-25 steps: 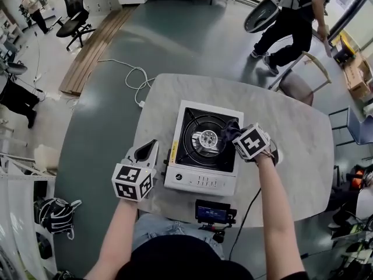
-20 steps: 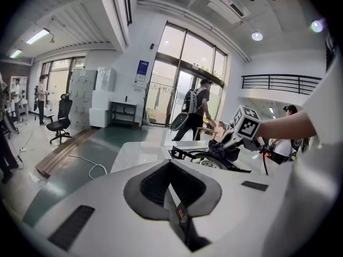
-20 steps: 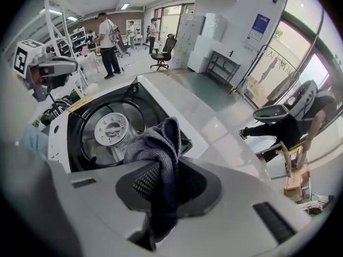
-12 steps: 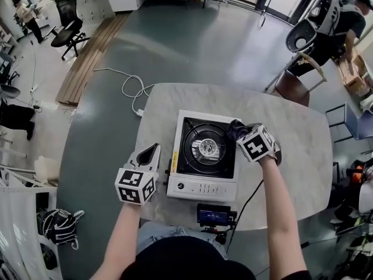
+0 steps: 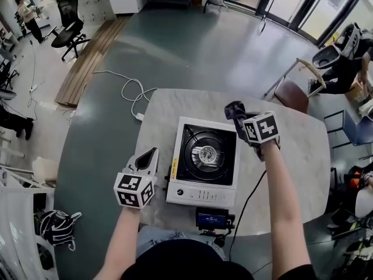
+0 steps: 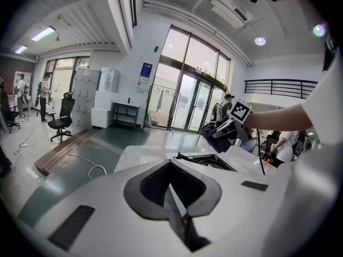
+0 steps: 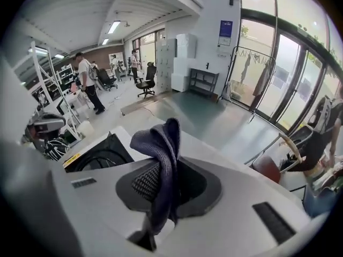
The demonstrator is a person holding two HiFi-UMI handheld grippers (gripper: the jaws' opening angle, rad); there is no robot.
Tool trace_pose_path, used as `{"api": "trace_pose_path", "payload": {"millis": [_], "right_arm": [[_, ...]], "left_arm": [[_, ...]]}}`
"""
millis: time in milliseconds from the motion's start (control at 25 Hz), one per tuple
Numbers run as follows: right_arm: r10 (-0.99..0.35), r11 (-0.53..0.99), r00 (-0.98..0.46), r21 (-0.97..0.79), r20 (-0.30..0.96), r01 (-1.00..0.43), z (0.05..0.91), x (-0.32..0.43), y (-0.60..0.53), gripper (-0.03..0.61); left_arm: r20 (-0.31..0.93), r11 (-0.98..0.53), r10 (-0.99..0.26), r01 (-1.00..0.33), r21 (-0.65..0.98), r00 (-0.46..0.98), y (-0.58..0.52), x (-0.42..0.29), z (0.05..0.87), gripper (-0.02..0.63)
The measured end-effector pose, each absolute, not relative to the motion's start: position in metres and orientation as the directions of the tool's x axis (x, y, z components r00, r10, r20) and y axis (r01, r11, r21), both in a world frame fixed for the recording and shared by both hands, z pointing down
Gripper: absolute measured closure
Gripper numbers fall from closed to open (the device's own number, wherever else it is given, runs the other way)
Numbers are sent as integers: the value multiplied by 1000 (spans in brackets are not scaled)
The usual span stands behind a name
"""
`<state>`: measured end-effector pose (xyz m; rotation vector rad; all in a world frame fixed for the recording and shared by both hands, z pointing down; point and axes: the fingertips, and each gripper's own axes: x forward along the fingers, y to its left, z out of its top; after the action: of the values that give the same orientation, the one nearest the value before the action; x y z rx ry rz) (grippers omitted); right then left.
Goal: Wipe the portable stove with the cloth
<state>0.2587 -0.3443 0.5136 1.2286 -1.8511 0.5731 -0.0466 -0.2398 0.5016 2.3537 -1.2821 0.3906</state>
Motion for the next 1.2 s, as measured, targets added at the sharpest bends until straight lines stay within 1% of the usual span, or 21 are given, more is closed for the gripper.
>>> {"api": "trace_pose_path", "payload": {"millis": [160,320,440,560,680,840,1080,1200], "right_arm": [[-482,493,-178,98,858,-865,530,251,-356,505],[-414,554,-238,36,878,-832,547,232,-359,506],[-370,550,-252,-8,894,-835,560,227,-360,506],[-274,539,-270,-85,923,-838,579,224,-348,508],[-245,519,-287,-124,926,-845,585,222,-343,508],[-210,549,-271,-116,939,-827,583,216,-338,509],[-115,660,-260,-122,959,-741,583,197,-320,511],[-85,680,-255,-131,963,-722,584,191,-312,511]], "left_arm": [[445,-465,-727,-852,241,522,-240,-51,503,607],[443,-457,-733,-856,242,516,-241,-54,502,607],[442,-450,-737,-859,243,511,-242,-58,503,607],[443,-448,-737,-859,246,511,-240,-59,505,607],[444,-451,-733,-857,249,515,-238,-60,506,607],[441,-452,-732,-855,255,519,-239,-60,505,607],[431,-458,-730,-847,268,531,-242,-58,504,607],[425,-464,-728,-843,273,539,-244,-55,503,607]]}}
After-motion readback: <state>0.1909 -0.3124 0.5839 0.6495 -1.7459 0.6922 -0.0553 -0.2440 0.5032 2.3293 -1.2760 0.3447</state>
